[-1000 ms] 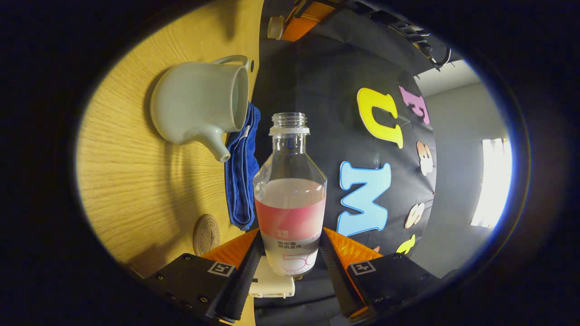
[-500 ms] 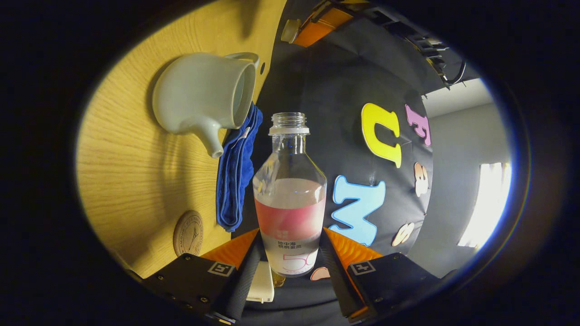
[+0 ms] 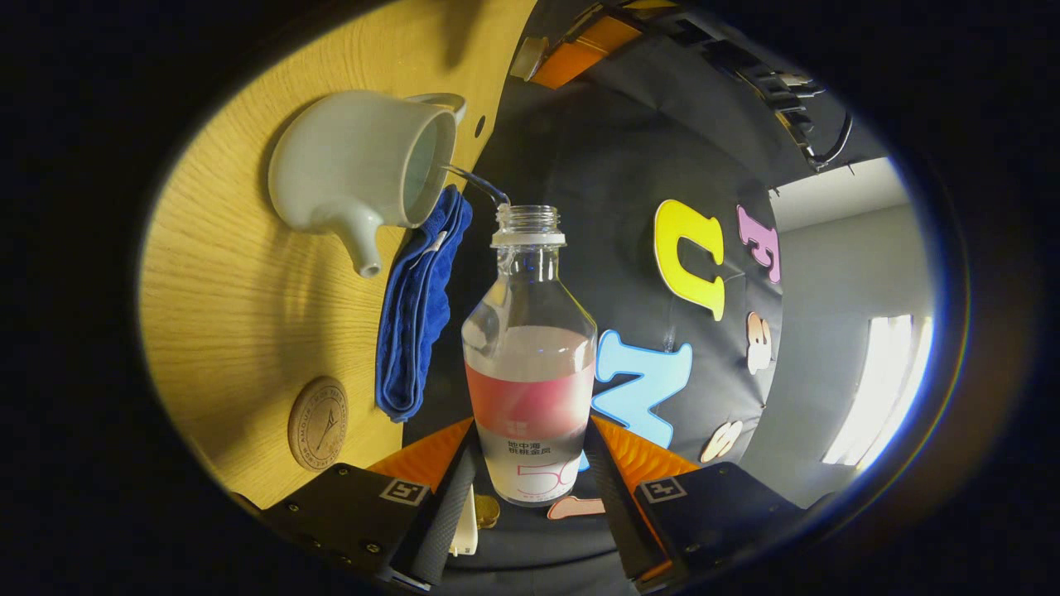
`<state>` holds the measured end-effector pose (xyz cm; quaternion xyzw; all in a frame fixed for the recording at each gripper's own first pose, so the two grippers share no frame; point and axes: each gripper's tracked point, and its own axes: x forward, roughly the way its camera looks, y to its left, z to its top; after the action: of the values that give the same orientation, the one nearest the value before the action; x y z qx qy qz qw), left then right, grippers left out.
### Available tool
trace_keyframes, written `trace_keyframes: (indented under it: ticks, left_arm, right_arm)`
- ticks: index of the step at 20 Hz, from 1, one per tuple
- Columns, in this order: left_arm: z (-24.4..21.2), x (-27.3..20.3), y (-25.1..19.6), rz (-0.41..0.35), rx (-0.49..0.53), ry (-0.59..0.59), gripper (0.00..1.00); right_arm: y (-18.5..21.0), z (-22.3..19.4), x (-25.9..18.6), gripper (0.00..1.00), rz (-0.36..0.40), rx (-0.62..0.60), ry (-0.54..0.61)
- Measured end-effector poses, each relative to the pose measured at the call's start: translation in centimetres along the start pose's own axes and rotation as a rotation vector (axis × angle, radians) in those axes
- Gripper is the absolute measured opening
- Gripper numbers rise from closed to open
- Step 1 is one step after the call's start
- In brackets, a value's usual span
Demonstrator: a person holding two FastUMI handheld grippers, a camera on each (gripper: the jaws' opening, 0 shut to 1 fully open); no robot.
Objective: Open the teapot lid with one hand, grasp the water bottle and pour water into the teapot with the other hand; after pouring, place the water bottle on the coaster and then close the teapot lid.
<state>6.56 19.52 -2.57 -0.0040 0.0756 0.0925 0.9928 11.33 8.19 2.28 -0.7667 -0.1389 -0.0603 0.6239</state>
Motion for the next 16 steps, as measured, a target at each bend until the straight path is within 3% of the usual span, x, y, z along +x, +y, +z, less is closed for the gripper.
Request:
trace_keyframes:
  ticks: [16]
  left_arm:
    - [-0.8,0.2,-0.4,-0.006,0.008,0.024,0.15]
  right_arm:
    - [-2.0,-0.8,0.7,0.77,-0.055,-0.06,-0.011]
